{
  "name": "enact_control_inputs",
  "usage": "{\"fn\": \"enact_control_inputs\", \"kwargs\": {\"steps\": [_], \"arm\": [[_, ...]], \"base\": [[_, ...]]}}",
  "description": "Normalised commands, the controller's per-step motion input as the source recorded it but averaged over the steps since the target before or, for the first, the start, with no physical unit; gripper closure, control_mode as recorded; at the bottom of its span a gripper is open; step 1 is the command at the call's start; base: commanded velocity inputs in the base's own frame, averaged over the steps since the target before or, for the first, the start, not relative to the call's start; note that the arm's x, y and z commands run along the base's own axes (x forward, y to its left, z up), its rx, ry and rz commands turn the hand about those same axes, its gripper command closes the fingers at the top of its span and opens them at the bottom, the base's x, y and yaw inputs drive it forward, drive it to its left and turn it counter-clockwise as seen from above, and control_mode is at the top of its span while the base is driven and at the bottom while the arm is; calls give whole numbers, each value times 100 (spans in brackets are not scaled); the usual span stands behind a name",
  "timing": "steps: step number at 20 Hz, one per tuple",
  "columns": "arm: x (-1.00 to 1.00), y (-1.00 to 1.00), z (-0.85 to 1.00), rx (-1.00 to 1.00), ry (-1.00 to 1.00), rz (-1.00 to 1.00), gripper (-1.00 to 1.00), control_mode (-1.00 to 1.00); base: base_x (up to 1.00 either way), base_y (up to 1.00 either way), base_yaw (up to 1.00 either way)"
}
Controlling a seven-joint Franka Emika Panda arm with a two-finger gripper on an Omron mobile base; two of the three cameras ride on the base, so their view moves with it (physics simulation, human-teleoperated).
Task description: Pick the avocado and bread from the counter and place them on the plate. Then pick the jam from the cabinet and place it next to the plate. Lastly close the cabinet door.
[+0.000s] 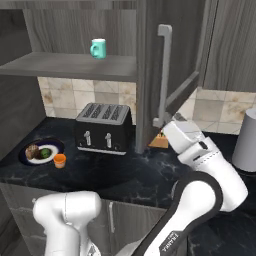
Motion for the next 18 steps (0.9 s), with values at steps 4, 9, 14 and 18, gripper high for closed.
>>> {"fn": "enact_control_inputs", "kwargs": {"steps": [4,9,14,18], "arm": [[39,27,14,-17,0,0,-100,-100],[63,41,4,-17,0,0,-100,-100],[94,80,0,-28,1,-4,-100,-100],[100,93,-7,-34,1,-6,-100,-100]], "base": [[0,0,0],[0,0,0],[0,0,0],[0,0,0]]}}
